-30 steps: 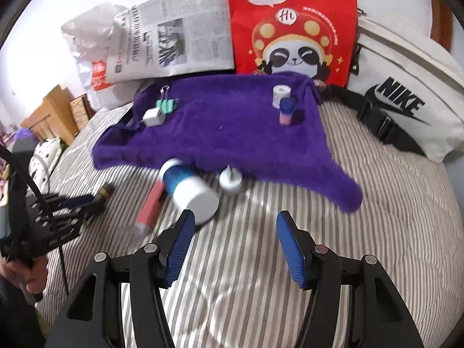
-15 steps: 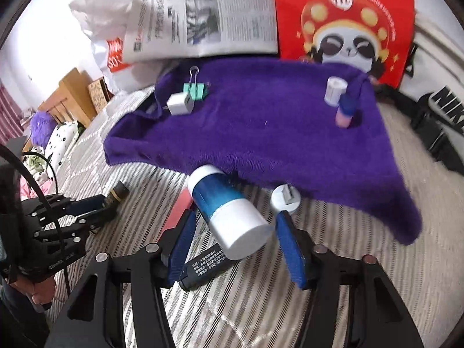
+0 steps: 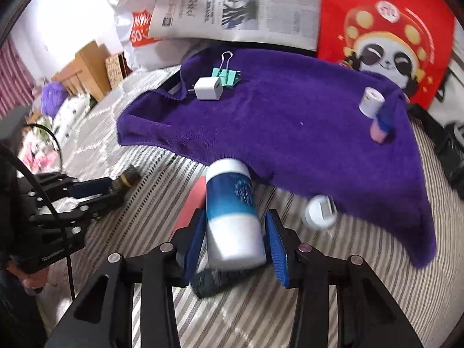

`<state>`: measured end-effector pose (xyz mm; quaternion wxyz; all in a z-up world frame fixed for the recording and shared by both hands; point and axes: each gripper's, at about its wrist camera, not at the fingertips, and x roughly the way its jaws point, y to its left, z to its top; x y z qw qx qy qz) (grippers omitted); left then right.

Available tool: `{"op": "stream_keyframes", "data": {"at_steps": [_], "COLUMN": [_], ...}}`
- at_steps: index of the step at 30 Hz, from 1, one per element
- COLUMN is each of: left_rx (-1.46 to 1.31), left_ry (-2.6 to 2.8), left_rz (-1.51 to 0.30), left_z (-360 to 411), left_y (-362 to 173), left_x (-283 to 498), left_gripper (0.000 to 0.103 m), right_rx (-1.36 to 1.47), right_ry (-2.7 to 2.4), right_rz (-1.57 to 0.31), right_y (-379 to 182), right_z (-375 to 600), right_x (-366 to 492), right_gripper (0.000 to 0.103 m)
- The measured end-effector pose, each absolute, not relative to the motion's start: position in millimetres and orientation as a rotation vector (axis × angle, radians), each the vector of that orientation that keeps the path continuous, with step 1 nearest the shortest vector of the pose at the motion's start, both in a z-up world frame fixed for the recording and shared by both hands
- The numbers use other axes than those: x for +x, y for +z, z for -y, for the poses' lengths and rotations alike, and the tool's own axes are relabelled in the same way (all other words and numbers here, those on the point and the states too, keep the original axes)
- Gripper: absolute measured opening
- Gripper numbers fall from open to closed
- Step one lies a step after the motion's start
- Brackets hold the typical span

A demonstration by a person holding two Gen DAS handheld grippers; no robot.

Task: Organize rigid objects
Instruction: 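Grasp the blue-and-white bottle with the right gripper and lift it, then carry the box toward the plug while the right gripper carries the bottle toward the tape roll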

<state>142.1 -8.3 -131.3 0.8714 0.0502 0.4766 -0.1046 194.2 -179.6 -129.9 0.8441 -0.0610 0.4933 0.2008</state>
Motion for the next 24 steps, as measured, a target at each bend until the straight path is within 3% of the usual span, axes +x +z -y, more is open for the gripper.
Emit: {"op": "stream_keyframes", "data": {"at_steps": [1, 11, 24], "left_rx": [0.106, 0.104, 0.109], "left_ry": [-0.218, -0.196, -0.171], "left_rz": [-0.996, -0.994, -1.005], "left_z": [8.6, 11.3, 14.8], "left_y": [-131.3, -131.4, -131.2], "left_x": [142.2, 143.0, 139.3], "left_gripper": [0.024, 0.024, 0.024], "right_rx": [-0.143, -0.133, -0.076], "right_ry": [0.428, 0.338, 0.106], "right_rz": [-1.049, -0.972, -1.034], "right_y": [-132.7, -108.2, -135.7], "right_z": [176.0, 214.9, 282.2], "right_x": [196.3, 156.3, 116.2], "right_gripper": [0.037, 0.036, 0.036]}}
